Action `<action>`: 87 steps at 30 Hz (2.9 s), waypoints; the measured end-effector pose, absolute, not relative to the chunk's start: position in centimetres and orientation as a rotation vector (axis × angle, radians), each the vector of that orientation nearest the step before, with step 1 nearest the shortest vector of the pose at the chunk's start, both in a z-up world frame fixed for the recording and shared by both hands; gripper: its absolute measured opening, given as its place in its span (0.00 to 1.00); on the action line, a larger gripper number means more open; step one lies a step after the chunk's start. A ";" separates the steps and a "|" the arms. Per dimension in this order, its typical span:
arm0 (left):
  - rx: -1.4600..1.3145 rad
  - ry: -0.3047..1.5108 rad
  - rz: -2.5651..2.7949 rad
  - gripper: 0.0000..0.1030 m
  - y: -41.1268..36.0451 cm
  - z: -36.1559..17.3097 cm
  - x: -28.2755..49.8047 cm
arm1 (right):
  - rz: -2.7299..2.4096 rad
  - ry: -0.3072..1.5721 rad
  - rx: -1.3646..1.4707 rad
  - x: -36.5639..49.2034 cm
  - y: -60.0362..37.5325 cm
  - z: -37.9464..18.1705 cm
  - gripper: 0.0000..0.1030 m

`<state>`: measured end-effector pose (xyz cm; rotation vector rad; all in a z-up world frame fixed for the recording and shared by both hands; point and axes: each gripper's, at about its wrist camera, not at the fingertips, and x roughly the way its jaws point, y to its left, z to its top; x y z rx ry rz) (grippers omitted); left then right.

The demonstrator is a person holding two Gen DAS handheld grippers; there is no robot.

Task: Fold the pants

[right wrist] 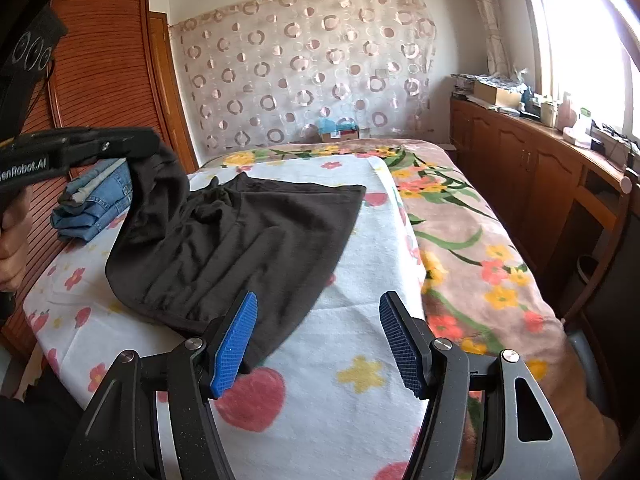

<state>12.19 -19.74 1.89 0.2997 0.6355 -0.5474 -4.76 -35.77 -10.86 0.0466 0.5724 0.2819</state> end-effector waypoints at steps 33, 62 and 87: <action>0.168 0.804 -0.337 0.78 -9.1 -7.0 12.0 | 0.365 0.576 0.023 -2.0 -32.6 -10.7 0.40; 0.087 0.816 -0.352 0.78 -7.1 -8.5 11.6 | 0.434 0.693 -0.006 0.7 -30.1 -9.9 0.05; 0.106 0.756 -0.359 0.78 -8.5 -6.6 11.7 | 0.360 0.648 -0.006 -6.1 -35.5 -9.1 0.04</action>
